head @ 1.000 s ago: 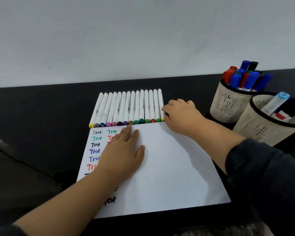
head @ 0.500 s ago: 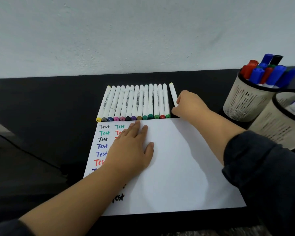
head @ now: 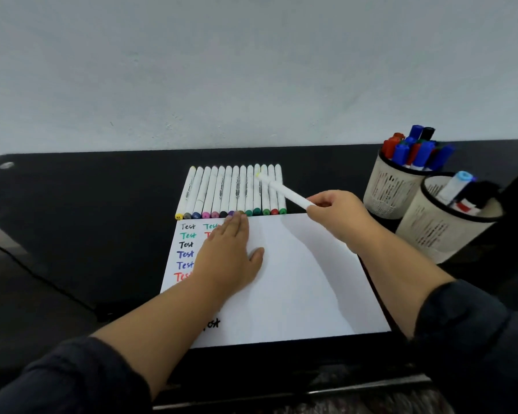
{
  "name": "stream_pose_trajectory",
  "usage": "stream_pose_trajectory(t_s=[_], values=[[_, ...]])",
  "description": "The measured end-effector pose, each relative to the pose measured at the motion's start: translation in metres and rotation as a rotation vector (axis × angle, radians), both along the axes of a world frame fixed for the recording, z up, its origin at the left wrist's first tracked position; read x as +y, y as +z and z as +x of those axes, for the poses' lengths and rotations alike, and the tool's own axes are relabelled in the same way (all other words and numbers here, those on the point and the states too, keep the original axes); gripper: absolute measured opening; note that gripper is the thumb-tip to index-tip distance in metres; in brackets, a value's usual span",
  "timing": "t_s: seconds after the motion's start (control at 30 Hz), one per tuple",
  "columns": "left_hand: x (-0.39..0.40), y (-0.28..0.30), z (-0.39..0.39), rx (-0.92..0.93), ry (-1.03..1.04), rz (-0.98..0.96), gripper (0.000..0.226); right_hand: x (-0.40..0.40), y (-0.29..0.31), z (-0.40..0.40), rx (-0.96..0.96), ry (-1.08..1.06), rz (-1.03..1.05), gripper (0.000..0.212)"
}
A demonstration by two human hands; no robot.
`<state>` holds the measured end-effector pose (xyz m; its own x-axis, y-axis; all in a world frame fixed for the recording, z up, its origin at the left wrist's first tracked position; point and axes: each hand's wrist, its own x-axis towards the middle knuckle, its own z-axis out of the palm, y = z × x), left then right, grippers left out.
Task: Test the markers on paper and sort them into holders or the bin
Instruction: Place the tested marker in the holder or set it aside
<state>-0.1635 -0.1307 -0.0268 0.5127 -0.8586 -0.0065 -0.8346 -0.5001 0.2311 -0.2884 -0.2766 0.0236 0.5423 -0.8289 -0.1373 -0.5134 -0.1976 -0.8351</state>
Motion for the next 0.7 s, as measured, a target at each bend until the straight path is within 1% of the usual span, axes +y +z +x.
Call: stream_pose_trajectory(t_s=[0.07,0.13,0.2,0.27,0.3,0.37,0.4,0.47,0.57,0.63,0.7], values=[[0.003,0.005,-0.004,0.027,0.046,-0.088,0.074,0.012,0.004,-0.008,-0.005,0.007,0.028,0.012],[0.011,0.006,-0.009,0.032,0.052,-0.208,0.075,0.022,0.004,-0.014,-0.020,0.016,0.076,0.015],[0.022,0.006,-0.012,0.008,0.039,-0.287,0.072,0.032,0.002,-0.017,-0.024,0.033,0.105,0.019],[0.034,0.007,-0.012,-0.004,0.055,-0.314,0.065,0.039,0.000,-0.017,-0.047,0.061,0.132,0.024],[0.042,0.009,-0.012,0.006,0.076,-0.327,0.060,0.044,0.000,-0.017,-0.071,0.081,0.152,0.023],[0.057,0.014,-0.010,0.073,0.135,-0.337,0.049,0.053,0.002,-0.016,-0.125,0.116,0.200,0.018],[0.064,0.017,-0.010,0.124,0.168,-0.341,0.044,0.057,0.003,-0.015,-0.161,0.120,0.229,0.019],[0.077,0.023,-0.009,0.209,0.220,-0.348,0.037,0.067,0.003,-0.010,-0.273,0.086,0.328,0.019],[0.091,0.025,-0.007,0.287,0.266,-0.334,0.033,0.085,0.002,0.001,-0.442,-0.026,0.522,0.013],[0.098,0.027,-0.006,0.321,0.293,-0.344,0.028,0.100,-0.004,0.009,-0.466,-0.005,0.556,0.009],[0.102,0.029,-0.007,0.310,0.294,-0.354,0.027,0.115,-0.009,0.016,-0.417,0.071,0.526,0.012]])
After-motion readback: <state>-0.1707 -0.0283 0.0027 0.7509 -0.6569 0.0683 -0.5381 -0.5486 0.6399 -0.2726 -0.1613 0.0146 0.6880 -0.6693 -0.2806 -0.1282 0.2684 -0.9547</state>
